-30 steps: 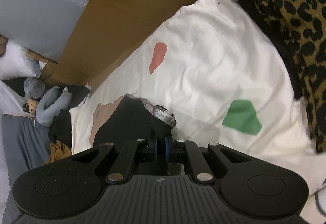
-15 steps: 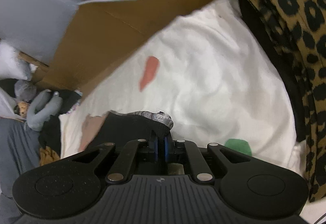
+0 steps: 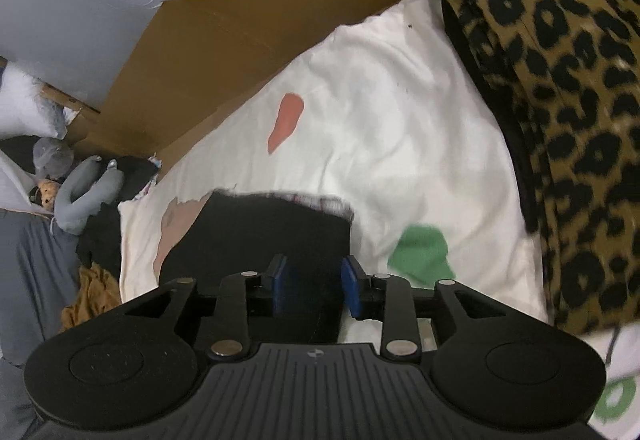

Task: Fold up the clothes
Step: 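Fold the black shorts in half with both tools, bringing edges together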

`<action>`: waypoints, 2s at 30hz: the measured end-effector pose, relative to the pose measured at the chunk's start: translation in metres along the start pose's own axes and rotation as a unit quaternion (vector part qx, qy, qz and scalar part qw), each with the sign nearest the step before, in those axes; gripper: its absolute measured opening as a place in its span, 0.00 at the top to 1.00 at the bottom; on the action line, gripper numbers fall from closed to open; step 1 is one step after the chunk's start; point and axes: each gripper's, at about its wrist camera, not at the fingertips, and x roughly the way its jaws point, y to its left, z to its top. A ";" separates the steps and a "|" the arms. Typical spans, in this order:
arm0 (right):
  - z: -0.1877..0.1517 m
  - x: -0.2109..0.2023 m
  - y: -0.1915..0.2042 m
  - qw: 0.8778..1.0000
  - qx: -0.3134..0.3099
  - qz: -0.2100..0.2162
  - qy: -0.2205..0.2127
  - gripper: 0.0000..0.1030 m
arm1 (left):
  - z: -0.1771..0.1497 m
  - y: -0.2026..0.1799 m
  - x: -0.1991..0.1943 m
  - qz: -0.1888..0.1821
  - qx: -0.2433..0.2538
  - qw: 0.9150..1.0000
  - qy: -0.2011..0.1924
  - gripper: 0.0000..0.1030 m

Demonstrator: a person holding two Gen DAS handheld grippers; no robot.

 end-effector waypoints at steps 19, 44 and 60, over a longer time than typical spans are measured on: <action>-0.056 -0.002 0.010 0.999 0.012 0.004 0.039 0.62 | 0.098 0.059 -0.055 0.166 0.009 0.975 -0.144 0.75; -0.084 0.032 0.016 0.998 0.017 -0.002 0.065 0.55 | 0.139 0.084 -0.021 0.212 0.040 0.965 -0.147 0.77; -0.078 0.047 -0.004 0.995 0.093 0.028 0.028 0.56 | 0.184 0.101 -0.004 0.163 0.012 0.974 -0.158 0.49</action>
